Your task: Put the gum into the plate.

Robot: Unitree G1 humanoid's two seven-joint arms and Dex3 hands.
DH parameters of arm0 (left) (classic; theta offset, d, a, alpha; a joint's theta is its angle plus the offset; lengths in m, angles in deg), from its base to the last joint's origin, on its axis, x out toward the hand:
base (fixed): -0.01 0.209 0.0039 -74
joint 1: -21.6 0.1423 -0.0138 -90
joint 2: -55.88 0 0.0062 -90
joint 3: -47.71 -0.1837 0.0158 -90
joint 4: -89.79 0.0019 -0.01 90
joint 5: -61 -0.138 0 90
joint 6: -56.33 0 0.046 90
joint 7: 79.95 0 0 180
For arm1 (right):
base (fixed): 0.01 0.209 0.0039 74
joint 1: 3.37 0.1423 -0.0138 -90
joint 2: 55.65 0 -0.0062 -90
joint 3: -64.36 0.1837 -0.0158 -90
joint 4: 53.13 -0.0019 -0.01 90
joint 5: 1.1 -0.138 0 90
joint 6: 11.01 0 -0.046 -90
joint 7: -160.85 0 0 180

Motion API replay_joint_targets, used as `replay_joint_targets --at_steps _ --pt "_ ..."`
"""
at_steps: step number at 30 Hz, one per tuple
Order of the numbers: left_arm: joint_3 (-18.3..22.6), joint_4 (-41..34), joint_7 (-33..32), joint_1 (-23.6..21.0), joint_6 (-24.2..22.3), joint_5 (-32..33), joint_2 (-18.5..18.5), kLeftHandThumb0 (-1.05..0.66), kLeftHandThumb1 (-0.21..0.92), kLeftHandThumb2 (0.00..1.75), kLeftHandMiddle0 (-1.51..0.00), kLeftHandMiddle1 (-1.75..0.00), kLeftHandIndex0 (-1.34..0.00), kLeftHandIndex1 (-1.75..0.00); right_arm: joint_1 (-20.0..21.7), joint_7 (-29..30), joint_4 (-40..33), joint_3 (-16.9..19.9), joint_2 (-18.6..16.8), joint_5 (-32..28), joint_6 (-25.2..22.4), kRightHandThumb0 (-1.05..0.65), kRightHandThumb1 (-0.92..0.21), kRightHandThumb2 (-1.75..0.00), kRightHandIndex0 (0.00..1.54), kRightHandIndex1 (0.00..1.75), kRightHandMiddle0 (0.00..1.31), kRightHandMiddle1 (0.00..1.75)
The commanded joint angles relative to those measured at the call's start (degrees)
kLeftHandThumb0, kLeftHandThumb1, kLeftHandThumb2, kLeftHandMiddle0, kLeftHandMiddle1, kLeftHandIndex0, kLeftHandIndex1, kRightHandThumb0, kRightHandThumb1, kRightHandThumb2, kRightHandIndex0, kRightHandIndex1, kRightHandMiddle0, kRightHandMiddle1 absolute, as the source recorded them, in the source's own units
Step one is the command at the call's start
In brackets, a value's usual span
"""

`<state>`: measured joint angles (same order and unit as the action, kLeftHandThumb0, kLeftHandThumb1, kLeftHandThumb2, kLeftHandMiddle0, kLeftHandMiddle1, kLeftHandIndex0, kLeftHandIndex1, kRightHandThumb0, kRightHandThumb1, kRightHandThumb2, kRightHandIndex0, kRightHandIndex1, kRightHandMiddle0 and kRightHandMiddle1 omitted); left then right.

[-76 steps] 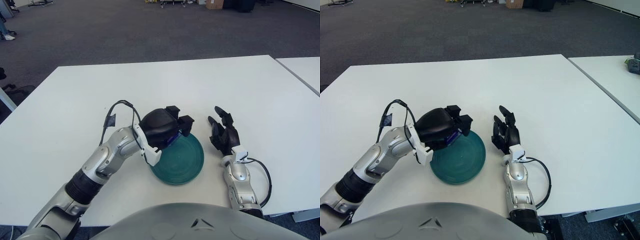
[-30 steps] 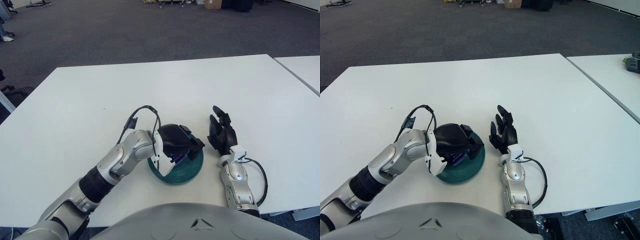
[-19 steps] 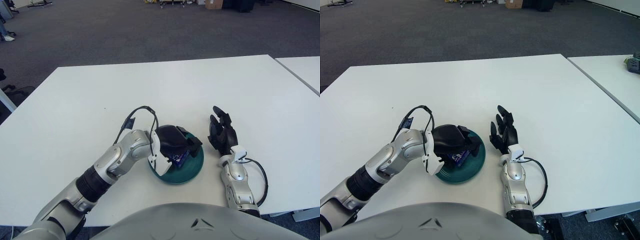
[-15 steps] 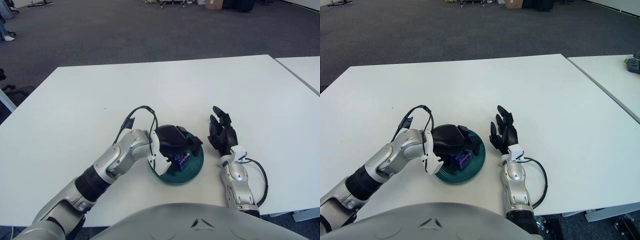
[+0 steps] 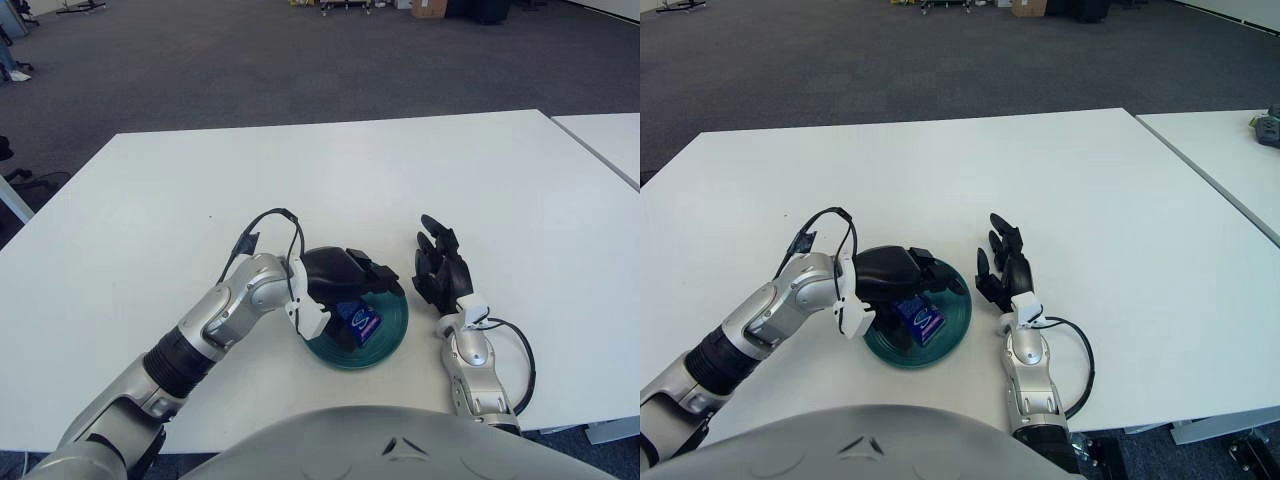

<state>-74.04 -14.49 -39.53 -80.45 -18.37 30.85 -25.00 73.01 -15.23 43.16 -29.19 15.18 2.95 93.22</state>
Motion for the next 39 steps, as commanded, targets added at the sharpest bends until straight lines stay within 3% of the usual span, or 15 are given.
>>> replay_joint_targets --at_steps 1,6,12,13,16,20,24,31,39 --pt "2.8 -0.78 -0.4 1.95 -2.85 2.91 0.22 -1.05 0.92 0.23 -0.19 -0.19 0.0 -0.31 -3.98 -0.49 4.13 0.17 0.08 -0.55 -4.22 -0.71 -0.92 -0.74 0.26 0.01 0.0 0.48" --pt "8.31 -2.51 -2.27 7.55 -8.26 7.28 0.66 -1.05 0.92 0.25 -0.05 -0.03 0.0 -0.06 -4.17 -1.96 3.77 0.78 -0.29 -3.16 -4.56 -0.68 -0.92 -0.74 0.28 0.02 0.0 0.48" --pt "13.36 -5.49 -6.69 14.47 -15.7 11.28 -2.59 -1.05 0.92 0.25 0.0 0.0 0.0 -0.01 -4.46 -1.97 3.87 1.07 -0.65 -3.62 -4.49 -0.71 -0.92 -0.75 0.31 0.03 0.0 0.47" --pt "14.28 -5.37 -9.5 16.23 -16.16 11.4 -4.18 -1.05 0.92 0.25 0.0 0.0 0.0 0.0 -4.55 -2.07 3.79 1.08 -0.65 -3.68 -4.59 -0.71 -0.92 -0.75 0.32 0.03 0.0 0.47" --pt "19.07 0.91 -22.24 22.56 -14.24 17.49 -15.03 -1.05 0.92 0.36 0.0 0.0 0.0 0.0 -4.73 -2.7 3.26 1.3 -0.87 -4.68 -5.61 -0.75 -0.92 -0.75 0.35 0.04 0.0 0.47" --pt "22.75 1.17 -27.96 25.72 -14.39 26.31 -23.59 -1.05 0.92 0.54 0.0 0.0 0.0 0.0 -4.78 -3.1 2.63 1.54 -1.15 -5.48 -6.51 -0.76 -0.92 -0.74 0.39 0.05 0.0 0.47" --pt "25.31 0.3 -31.96 29.24 -15.52 32.79 -29.56 -1.05 0.92 0.68 0.0 0.0 0.0 0.0 -4.84 -3.42 2.23 1.48 -0.87 -5.33 -6.45 -0.77 -0.92 -0.76 0.42 0.06 0.0 0.5" --pt "27.22 -1.93 -36.89 33.3 -18.15 34.42 -32.24 -1.05 0.92 0.85 0.0 0.0 -0.01 -0.01 -5.44 -3.3 2.2 0.71 0.27 -3.25 -5.08 -0.77 -0.92 -0.81 0.41 0.04 0.0 0.53" --pt "27.28 -1.99 -38.5 34.26 -19.47 33.46 -30.68 -1.05 0.92 0.94 0.0 0.0 0.0 0.0 -5.43 -3.72 1.78 0.81 0.11 -3.73 -5.49 -0.76 -0.92 -0.82 0.38 0.02 0.0 0.51"
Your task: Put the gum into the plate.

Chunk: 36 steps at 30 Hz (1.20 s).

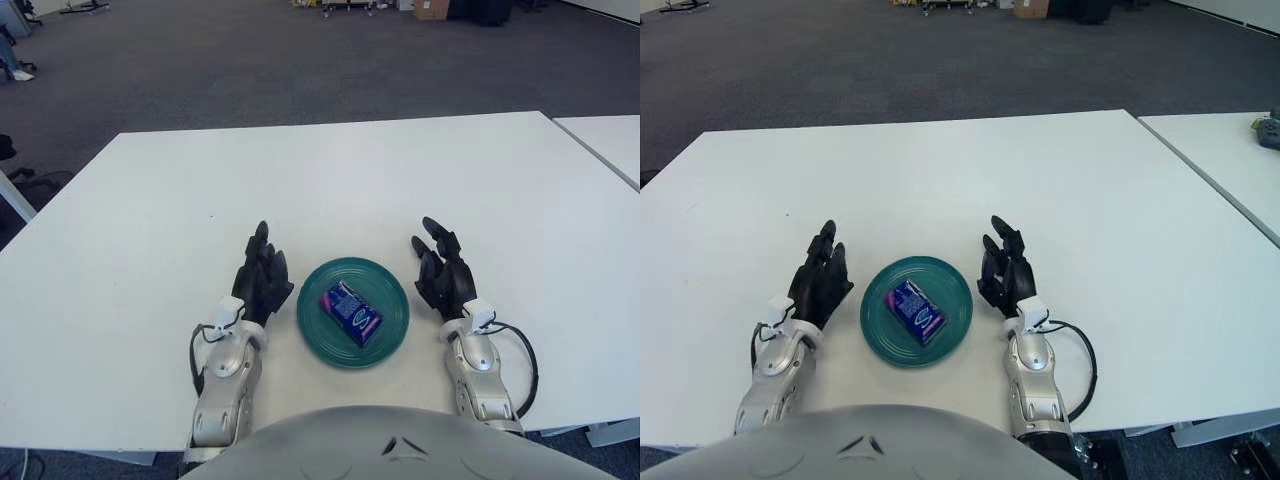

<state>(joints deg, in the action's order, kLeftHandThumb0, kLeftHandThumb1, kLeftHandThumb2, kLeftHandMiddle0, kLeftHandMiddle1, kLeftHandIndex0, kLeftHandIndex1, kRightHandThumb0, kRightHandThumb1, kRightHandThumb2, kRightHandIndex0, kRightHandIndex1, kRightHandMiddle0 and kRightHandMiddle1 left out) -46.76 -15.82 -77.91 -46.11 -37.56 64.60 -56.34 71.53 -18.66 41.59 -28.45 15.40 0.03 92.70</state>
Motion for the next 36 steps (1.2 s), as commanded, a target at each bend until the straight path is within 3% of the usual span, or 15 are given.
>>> replay_joint_targets --at_steps 1,10,21,32,36 --pt "0.24 -0.01 0.22 0.26 0.25 0.03 0.98 -1.05 0.92 0.95 0.0 0.0 0.0 0.0 -3.96 -0.39 3.15 0.08 -0.13 -0.94 -5.12 -0.76 -0.92 -0.82 0.38 0.02 0.0 0.51" --pt "1.0 8.2 2.83 2.78 6.77 1.37 2.25 -1.05 0.92 1.0 0.0 0.0 0.0 0.0 -4.96 -0.8 0.87 -0.18 0.22 -0.59 -6.04 -0.74 -0.92 -0.83 0.39 0.02 0.0 0.53" --pt "-1.62 7.37 0.61 5.1 6.97 0.88 -0.15 -1.05 0.92 1.06 0.0 0.0 0.0 0.0 -5.37 -2.27 0.07 0.28 0.52 -1.77 -6.87 -0.72 -0.92 -0.83 0.32 0.0 0.0 0.51" --pt "0.14 10.48 3.27 4.48 5.91 4.46 1.27 -1.05 0.92 1.0 0.0 0.0 0.0 0.0 -4.99 -3.06 0.12 0.2 1.3 -1.39 -7.3 -0.77 -0.92 -0.72 0.18 0.0 0.0 0.37" --pt "-0.01 11.92 4.79 4.51 7.77 5.17 1.74 -1.05 0.92 0.93 0.0 0.0 0.0 0.0 -4.93 -3.69 0.47 -0.17 2.05 -0.77 -5.97 -0.78 -0.92 -0.65 0.14 0.01 0.0 0.29"
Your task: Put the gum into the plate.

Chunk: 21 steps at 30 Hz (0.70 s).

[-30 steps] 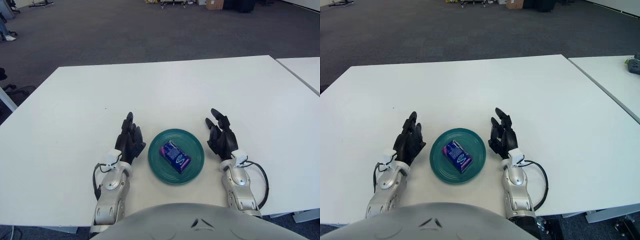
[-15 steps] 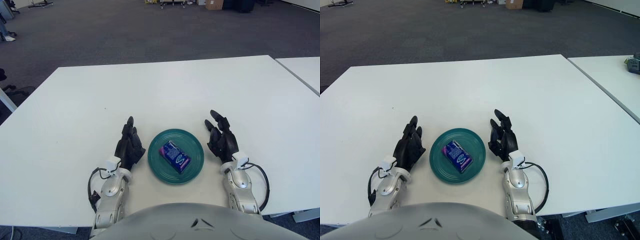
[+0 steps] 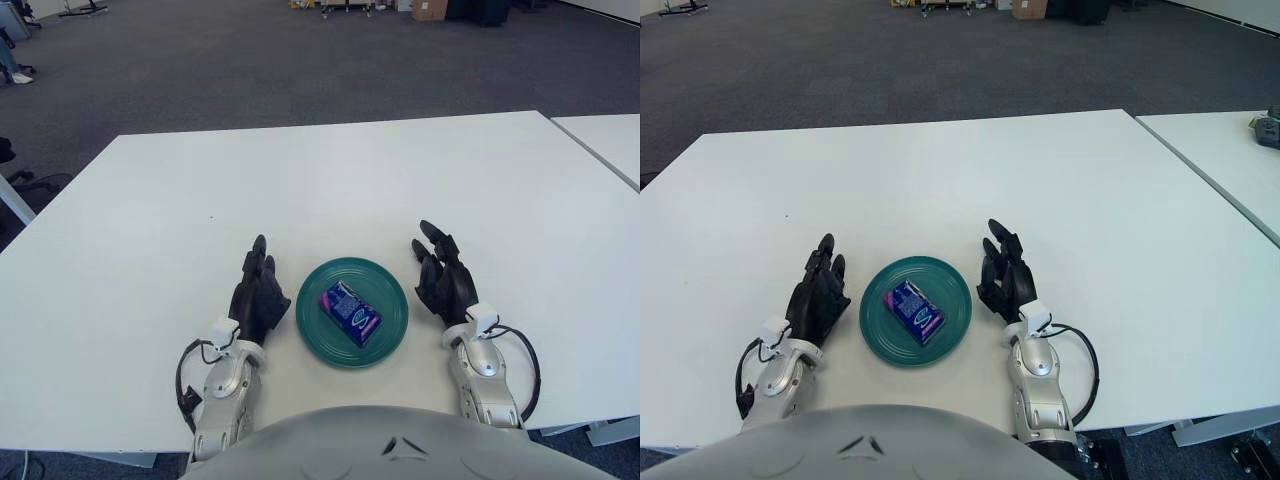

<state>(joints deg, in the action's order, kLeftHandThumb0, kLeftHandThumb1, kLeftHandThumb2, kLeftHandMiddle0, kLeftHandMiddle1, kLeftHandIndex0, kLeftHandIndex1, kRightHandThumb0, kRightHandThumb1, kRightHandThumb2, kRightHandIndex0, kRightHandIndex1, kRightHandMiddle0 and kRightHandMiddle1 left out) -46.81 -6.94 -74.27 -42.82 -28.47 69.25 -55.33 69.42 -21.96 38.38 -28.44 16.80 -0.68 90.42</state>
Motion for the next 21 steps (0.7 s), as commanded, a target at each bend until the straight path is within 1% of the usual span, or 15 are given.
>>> replay_joint_targets --at_steps 1,3,4,6,10,11,15,21 --pt "0.03 3.4 1.38 1.21 -0.85 0.61 0.78 -1.05 0.92 0.88 0.0 0.0 -0.01 0.0 -2.83 -0.49 3.67 -0.26 0.81 0.12 -3.53 -0.79 -0.92 -0.62 0.13 0.01 0.0 0.26" --pt "0.15 4.72 2.14 0.98 0.57 1.0 0.9 -1.04 0.92 0.78 0.0 0.0 -0.01 -0.01 -2.89 -0.71 3.59 -0.51 1.22 0.6 -3.18 -0.81 -0.92 -0.57 0.11 0.0 0.0 0.2" --pt "0.31 5.91 2.65 0.65 1.73 1.24 0.94 -1.04 0.92 0.76 0.0 0.0 -0.01 -0.01 -2.97 -0.96 3.38 -0.62 1.42 0.61 -3.09 -0.82 -0.92 -0.56 0.1 0.0 0.0 0.19" --pt "0.52 7.74 3.32 0.16 3.68 1.41 1.01 -1.02 0.92 0.65 0.0 0.0 -0.01 -0.01 -3.12 -1.29 3.01 -0.71 1.64 0.43 -3.07 -0.84 -0.92 -0.46 0.08 0.0 0.0 0.12" --pt "0.76 10.08 4.43 -0.41 6.94 1.79 0.95 -0.96 0.92 0.51 0.0 0.0 -0.01 -0.01 -3.33 -1.55 2.18 -0.6 1.45 -0.42 -3.66 -0.85 -0.92 -0.33 0.06 0.0 0.0 0.07" --pt "0.8 10.52 4.66 -0.52 7.52 1.94 0.9 -0.94 0.92 0.44 0.0 0.0 0.0 0.0 -3.37 -1.59 1.98 -0.55 1.37 -0.65 -3.87 -0.85 -0.92 -0.28 0.06 0.0 0.0 0.06" --pt "1.03 11.94 5.3 -0.9 8.93 2.72 0.64 -0.9 0.92 0.28 0.0 0.0 0.0 0.0 -3.4 -1.39 1.51 -0.43 1.07 -1.08 -4.47 -0.86 -0.92 -0.18 0.06 0.0 0.0 0.05" --pt "1.18 13.11 6.07 -1.34 9.82 3.6 0.45 -0.84 0.92 0.16 0.0 0.0 0.0 0.0 -3.5 -0.86 0.76 -0.58 0.92 -0.91 -4.95 -0.86 -0.91 -0.11 0.06 0.0 0.0 0.05"
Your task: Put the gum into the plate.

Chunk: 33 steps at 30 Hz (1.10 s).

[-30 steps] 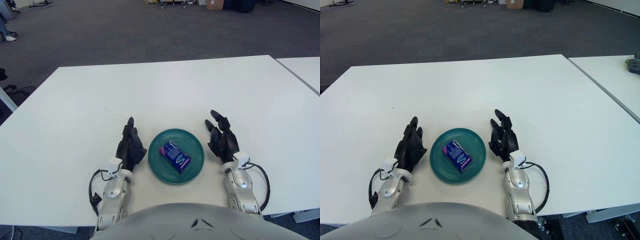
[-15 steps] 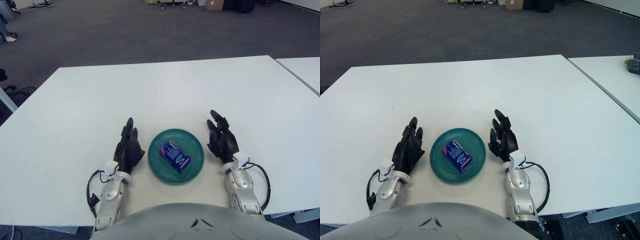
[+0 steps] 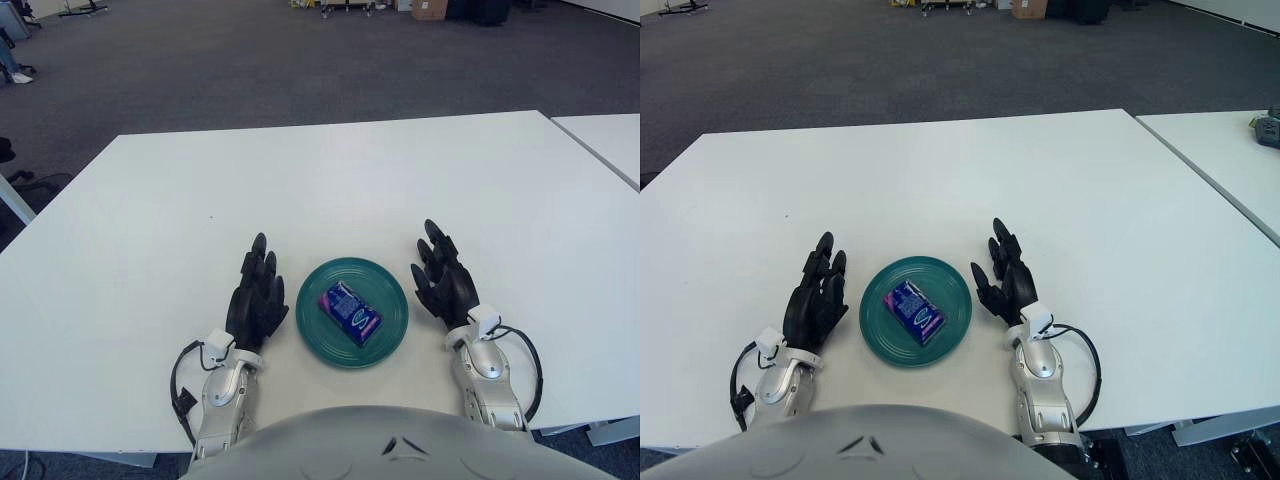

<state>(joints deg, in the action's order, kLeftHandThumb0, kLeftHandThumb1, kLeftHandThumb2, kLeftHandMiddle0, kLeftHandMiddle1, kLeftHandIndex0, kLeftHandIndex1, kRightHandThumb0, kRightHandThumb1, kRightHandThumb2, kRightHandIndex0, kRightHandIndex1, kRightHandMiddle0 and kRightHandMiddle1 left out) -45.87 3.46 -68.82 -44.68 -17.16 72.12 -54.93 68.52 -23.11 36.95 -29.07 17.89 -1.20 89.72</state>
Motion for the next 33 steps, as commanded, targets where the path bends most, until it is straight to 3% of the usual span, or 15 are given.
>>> replay_joint_targets --at_steps 1,6,17,28,33 --pt "0.24 2.84 0.75 0.46 -1.4 0.76 0.07 -0.84 0.92 0.15 0.0 0.0 0.0 0.0 -2.68 0.17 1.97 0.07 -0.3 -0.76 -4.34 -0.85 -0.91 -0.1 0.06 0.0 0.0 0.05" --pt "0.21 2.34 1.72 0.67 -1.66 1.86 -0.02 -0.77 0.89 0.12 0.0 0.0 0.0 0.0 -2.85 -0.34 1.39 0.3 -0.91 -2.69 -4.71 -0.77 -0.86 -0.07 0.05 0.0 0.01 0.07" --pt "0.84 2.5 2.58 0.58 -2.4 5.27 -1.37 -0.67 0.85 0.08 0.0 0.0 0.0 0.0 -3.14 -0.64 -0.49 0.55 -1.86 -5.54 -6.37 -0.53 -0.75 -0.05 0.09 0.01 0.0 0.32" --pt "1.03 2.99 2.74 0.27 -2.35 4.92 -1.24 -0.69 0.87 0.1 0.0 0.0 0.0 0.0 -3.37 -0.08 -2.09 0.66 -2.38 -6.01 -8.48 -0.48 -0.74 -0.07 0.1 0.01 0.0 0.36" --pt "0.95 3.0 2.99 0.28 -2.18 4.85 -1.14 -0.67 0.88 0.1 0.0 0.0 0.0 0.0 -3.57 -0.24 -2.63 0.49 -2.24 -5.86 -8.83 -0.5 -0.5 -0.56 0.11 0.0 0.0 0.34"
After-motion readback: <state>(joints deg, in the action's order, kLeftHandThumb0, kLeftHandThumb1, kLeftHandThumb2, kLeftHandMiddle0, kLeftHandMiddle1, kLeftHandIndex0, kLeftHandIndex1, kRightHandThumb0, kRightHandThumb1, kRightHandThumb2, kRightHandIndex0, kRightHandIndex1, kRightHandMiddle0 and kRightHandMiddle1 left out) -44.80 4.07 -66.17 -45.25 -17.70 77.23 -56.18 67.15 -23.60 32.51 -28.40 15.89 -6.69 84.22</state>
